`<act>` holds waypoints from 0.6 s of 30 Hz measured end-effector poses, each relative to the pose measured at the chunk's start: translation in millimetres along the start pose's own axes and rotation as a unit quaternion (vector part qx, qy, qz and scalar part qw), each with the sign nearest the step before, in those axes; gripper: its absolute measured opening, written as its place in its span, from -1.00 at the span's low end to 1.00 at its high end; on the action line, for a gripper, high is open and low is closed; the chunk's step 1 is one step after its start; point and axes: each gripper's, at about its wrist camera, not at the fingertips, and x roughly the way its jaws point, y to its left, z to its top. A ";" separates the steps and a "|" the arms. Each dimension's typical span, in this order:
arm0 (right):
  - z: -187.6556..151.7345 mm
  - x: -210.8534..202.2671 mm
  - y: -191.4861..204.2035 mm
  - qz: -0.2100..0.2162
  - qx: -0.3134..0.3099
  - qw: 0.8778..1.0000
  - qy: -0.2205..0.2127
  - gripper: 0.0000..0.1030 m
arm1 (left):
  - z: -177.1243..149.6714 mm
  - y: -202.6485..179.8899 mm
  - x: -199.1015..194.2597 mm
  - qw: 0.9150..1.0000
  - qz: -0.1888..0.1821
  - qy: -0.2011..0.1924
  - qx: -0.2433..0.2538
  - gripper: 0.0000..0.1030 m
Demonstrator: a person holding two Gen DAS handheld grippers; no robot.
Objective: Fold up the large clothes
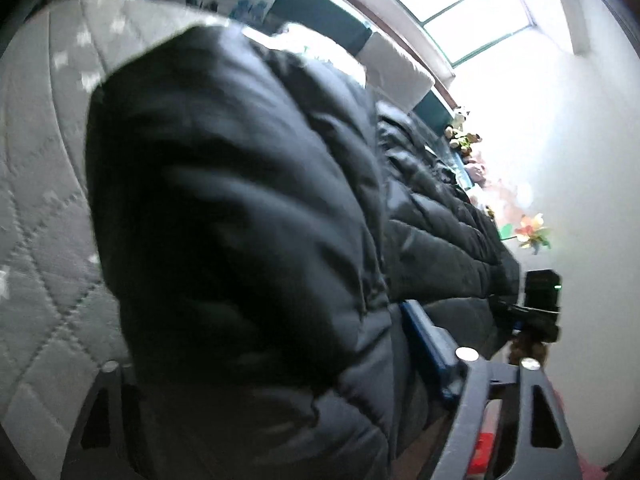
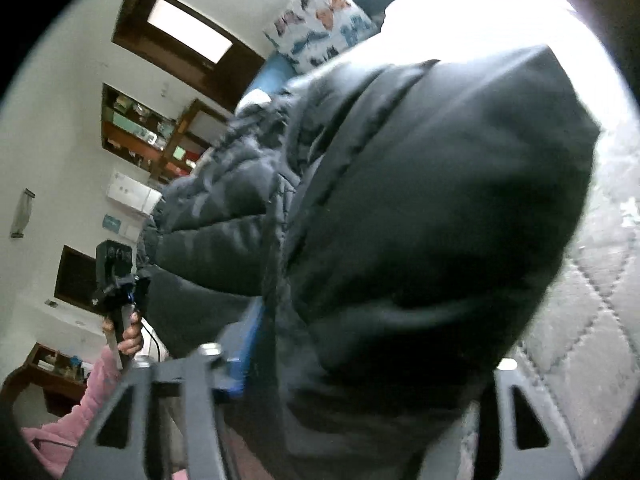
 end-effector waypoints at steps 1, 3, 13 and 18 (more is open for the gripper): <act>-0.8 -3.0 6.2 -0.007 -0.008 1.000 -0.006 -0.06 | -2.1 -10.9 -1.5 1.000 0.008 -0.004 0.006 0.41; -3.1 -14.6 21.8 -0.032 -0.031 0.999 -0.022 -0.12 | -5.8 -32.0 -4.8 0.999 0.024 -0.014 0.020 0.33; 11.0 -99.4 36.6 -0.097 -0.066 0.988 -0.096 -0.18 | 23.7 -131.0 28.1 0.998 0.002 -0.011 0.064 0.10; 21.4 -146.0 31.2 -0.144 -0.076 0.977 -0.140 -0.18 | 57.4 -205.2 80.4 0.995 -0.032 -0.007 0.090 0.10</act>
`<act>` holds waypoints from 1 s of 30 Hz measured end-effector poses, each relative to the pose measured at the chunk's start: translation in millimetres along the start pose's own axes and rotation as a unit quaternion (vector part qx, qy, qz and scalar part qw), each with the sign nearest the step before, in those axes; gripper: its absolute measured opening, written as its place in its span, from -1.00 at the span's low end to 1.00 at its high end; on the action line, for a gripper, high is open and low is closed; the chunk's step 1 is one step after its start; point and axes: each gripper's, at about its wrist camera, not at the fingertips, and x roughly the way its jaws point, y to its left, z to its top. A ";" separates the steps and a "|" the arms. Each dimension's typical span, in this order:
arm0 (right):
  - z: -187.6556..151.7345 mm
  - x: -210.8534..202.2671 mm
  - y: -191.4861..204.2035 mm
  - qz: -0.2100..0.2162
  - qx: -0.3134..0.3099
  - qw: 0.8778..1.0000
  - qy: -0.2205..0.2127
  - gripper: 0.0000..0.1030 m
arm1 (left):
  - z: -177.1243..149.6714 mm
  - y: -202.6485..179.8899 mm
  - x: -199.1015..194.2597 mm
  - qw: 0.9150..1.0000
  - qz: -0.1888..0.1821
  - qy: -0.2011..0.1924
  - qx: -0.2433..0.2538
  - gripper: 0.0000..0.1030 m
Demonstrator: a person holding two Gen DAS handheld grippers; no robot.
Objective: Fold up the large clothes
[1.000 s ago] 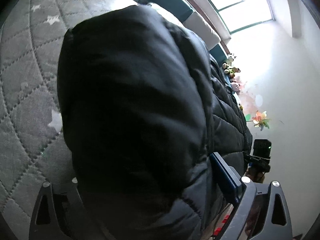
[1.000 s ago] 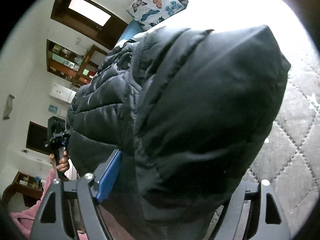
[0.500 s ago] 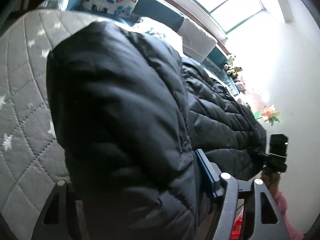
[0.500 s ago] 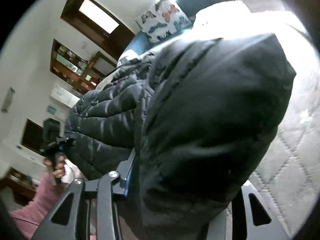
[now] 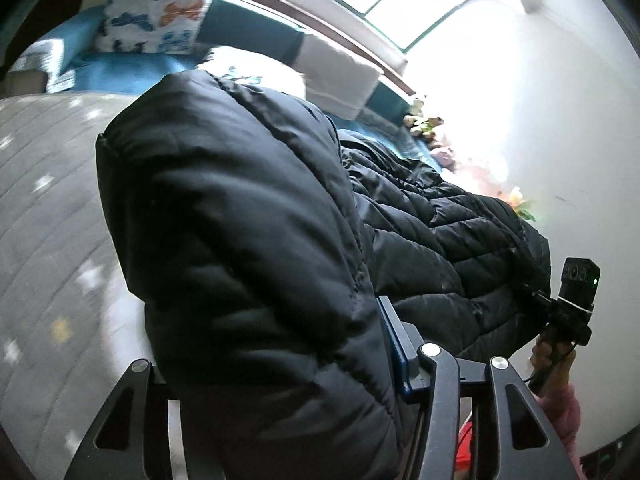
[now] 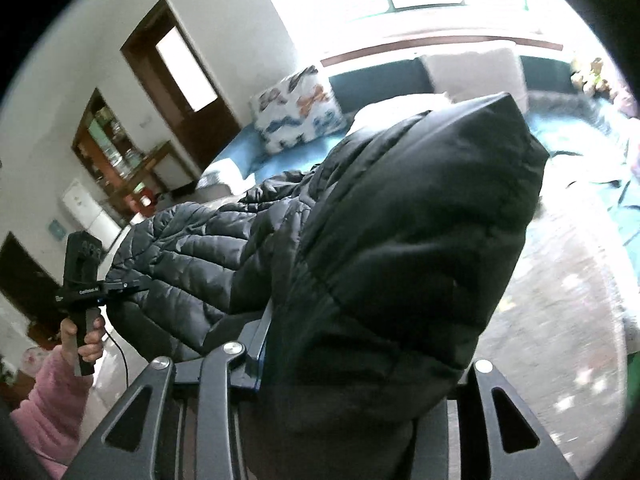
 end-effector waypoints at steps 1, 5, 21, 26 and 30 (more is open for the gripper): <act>5.4 -7.6 -9.2 -0.011 0.000 1.000 -0.008 -0.18 | 5.5 -9.3 8.9 1.000 -0.004 -0.001 0.005 0.10; 12.2 -18.7 -42.7 -0.040 0.007 0.999 -0.022 -0.18 | 26.9 -53.2 68.8 1.000 -0.018 0.002 0.023 0.10; -69.7 30.5 -165.2 -0.049 0.201 0.978 0.024 0.55 | 26.3 -59.0 159.8 1.000 0.002 0.029 -0.005 0.66; -55.8 8.1 -144.7 -0.145 0.151 0.977 0.036 0.55 | 47.5 -77.3 139.1 0.998 0.053 -0.019 0.030 0.66; -48.7 -24.2 -126.3 -0.220 0.113 0.969 -0.001 0.55 | 57.0 -101.2 107.4 0.989 0.101 -0.075 0.084 0.66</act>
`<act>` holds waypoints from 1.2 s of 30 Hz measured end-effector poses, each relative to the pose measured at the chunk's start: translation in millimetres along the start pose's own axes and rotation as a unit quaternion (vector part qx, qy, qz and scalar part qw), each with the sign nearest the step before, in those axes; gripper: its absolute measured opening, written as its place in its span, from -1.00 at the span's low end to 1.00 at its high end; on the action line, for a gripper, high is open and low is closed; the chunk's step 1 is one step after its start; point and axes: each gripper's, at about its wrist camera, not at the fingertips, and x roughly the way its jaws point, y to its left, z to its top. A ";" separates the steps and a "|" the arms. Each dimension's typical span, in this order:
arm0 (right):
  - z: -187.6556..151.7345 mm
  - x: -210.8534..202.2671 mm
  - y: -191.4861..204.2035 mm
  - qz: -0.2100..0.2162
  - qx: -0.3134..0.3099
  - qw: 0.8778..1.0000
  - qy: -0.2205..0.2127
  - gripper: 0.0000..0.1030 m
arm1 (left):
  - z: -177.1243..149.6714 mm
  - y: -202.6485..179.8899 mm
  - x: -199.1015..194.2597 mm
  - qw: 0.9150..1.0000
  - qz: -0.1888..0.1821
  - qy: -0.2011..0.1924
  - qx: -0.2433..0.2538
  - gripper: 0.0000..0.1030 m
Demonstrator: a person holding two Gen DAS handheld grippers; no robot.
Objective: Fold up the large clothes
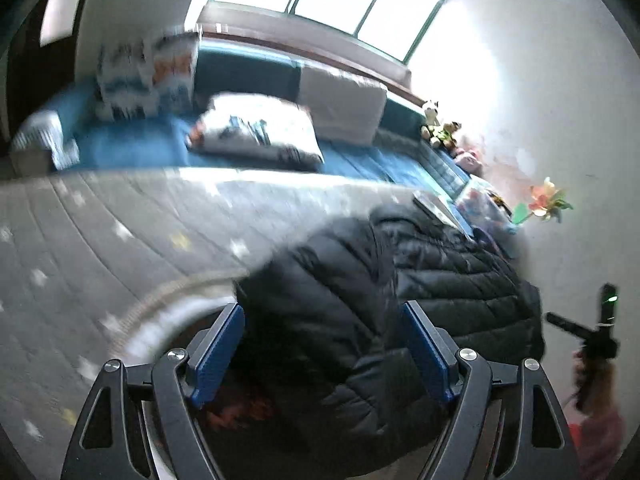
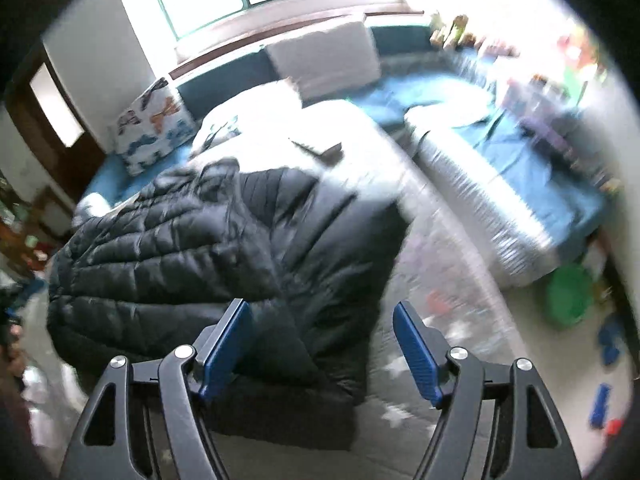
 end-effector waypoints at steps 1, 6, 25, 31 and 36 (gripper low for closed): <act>3.3 -3.5 1.1 -0.002 0.000 1.000 -0.010 0.55 | 0.3 -1.2 -8.1 1.000 -0.004 -0.002 0.005 0.66; 22.6 -2.8 38.2 0.040 -0.031 0.998 -0.035 0.55 | -8.1 -35.3 3.3 0.999 -0.018 0.018 0.047 0.61; 15.9 68.6 101.1 -0.003 -0.071 0.997 0.031 0.55 | -57.9 -78.0 131.2 0.989 0.049 0.080 0.114 0.61; -3.1 34.8 116.4 0.031 -0.097 0.994 0.025 0.55 | -63.0 -82.3 122.7 0.988 0.058 0.074 0.122 0.61; -28.0 28.6 137.5 0.037 -0.136 0.989 0.053 0.55 | -65.7 -88.1 101.8 0.986 0.066 0.068 0.137 0.61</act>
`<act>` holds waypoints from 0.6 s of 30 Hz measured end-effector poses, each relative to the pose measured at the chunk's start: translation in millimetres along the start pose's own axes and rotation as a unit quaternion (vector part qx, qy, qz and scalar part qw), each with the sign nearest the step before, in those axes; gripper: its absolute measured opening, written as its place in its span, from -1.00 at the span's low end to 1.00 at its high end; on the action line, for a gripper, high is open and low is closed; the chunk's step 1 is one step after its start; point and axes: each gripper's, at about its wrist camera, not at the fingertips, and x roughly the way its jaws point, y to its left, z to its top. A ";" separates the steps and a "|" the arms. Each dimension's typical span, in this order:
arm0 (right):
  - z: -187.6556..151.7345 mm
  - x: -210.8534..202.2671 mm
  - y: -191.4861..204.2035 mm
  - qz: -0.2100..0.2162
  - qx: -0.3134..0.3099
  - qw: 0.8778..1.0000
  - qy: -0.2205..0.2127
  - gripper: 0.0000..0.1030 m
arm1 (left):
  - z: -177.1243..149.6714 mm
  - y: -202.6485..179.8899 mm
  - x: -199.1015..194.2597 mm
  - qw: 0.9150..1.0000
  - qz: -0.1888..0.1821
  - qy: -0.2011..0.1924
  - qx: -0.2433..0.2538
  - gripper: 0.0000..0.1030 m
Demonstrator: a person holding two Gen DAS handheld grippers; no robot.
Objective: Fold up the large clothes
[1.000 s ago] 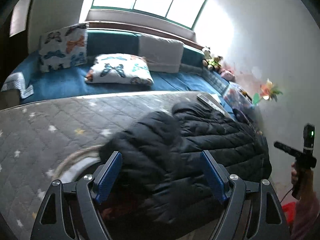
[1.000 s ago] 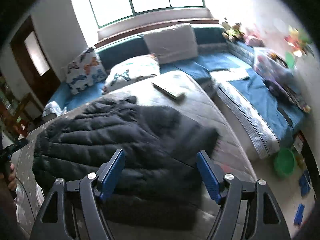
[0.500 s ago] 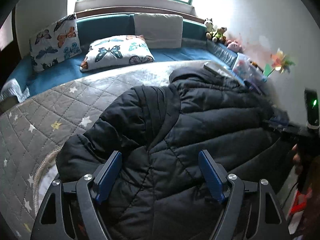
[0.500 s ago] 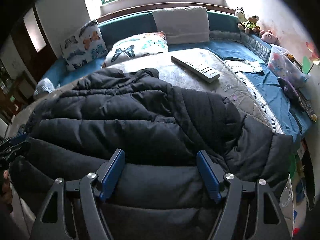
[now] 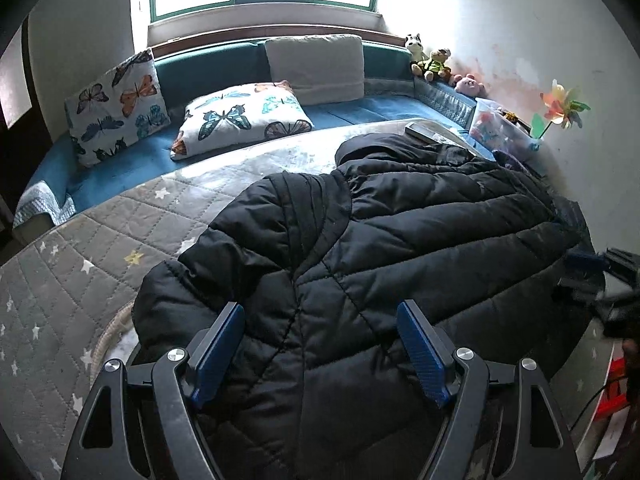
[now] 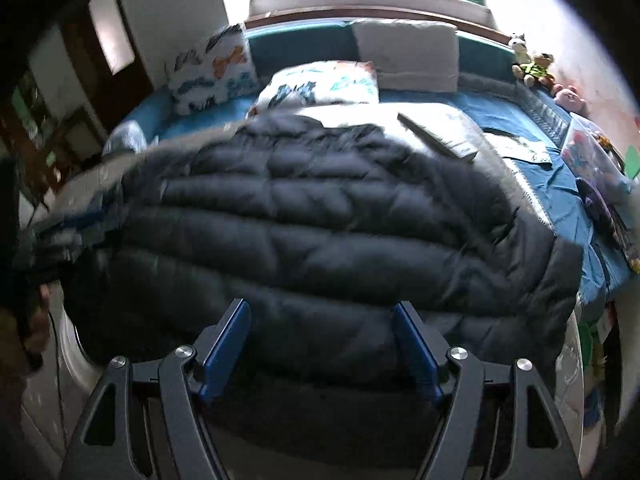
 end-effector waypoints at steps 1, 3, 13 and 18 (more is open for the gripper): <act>-4.5 2.8 6.2 -0.011 -0.012 1.000 0.005 0.55 | -1.4 -0.9 -3.5 1.000 -0.001 -0.002 0.001 0.61; -10.0 7.2 15.4 -0.039 -0.033 0.999 0.012 0.55 | -5.1 -3.4 -10.5 1.000 -0.001 -0.003 0.005 0.61; -9.8 -16.5 28.3 -0.071 -0.055 0.995 0.045 0.55 | -27.3 -12.2 -46.8 1.000 -0.002 -0.006 0.031 0.61; -10.2 -33.9 12.4 -0.070 -0.036 0.995 0.066 0.55 | -47.1 -14.6 -61.8 0.999 -0.001 0.000 0.052 0.61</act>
